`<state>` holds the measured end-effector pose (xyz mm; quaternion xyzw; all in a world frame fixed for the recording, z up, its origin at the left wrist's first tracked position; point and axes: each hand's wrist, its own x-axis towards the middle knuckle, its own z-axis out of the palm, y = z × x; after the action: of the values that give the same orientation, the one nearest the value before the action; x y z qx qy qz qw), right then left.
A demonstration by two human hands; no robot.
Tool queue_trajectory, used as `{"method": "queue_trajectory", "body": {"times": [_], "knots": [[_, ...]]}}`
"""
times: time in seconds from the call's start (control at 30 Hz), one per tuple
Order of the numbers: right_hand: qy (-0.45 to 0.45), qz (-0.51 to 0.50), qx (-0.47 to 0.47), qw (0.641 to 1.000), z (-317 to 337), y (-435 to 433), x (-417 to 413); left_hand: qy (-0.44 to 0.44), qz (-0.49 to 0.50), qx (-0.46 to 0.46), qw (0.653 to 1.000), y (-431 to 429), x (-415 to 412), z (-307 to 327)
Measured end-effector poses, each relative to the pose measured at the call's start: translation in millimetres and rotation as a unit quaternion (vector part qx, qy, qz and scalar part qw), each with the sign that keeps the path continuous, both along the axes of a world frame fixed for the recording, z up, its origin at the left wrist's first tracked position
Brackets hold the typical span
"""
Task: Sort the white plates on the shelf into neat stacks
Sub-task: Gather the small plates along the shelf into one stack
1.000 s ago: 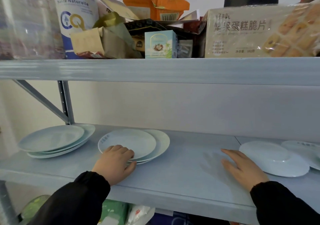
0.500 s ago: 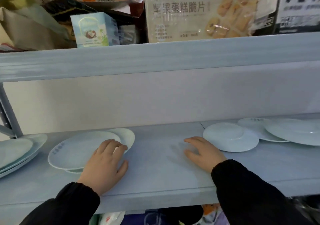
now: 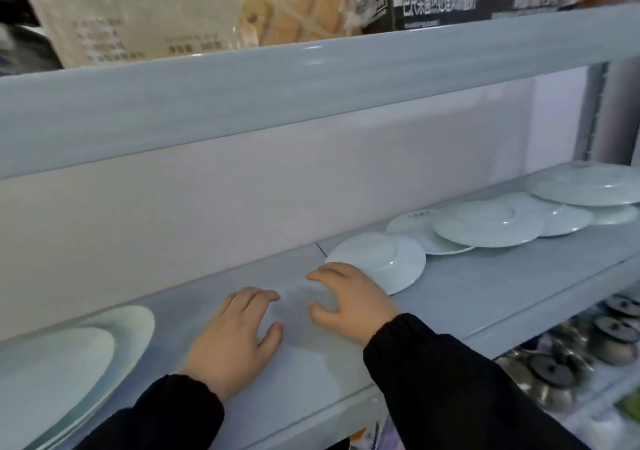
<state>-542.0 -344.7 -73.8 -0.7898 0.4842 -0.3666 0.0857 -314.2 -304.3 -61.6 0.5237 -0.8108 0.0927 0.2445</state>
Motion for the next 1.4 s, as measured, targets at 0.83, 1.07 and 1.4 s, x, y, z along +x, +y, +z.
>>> {"method": "queue_trajectory", "body": {"times": [0.83, 1.07, 1.4], "knots": [[0.204, -0.119, -0.127, 0.963, -13.0, -20.0, -104.3, 0.335, -0.079, 0.089, 0.934, -38.8, 19.1, -3.3], [0.223, -0.169, -0.086, 0.956, -8.4, -0.1, -92.0, 0.292, -0.112, 0.07, 0.947, -40.3, 17.2, -4.5], [0.227, -0.138, -0.044, 0.963, -5.5, 0.0, -90.3, 0.306, -0.088, 0.088, 0.944, -35.3, 23.1, -7.7]]}}
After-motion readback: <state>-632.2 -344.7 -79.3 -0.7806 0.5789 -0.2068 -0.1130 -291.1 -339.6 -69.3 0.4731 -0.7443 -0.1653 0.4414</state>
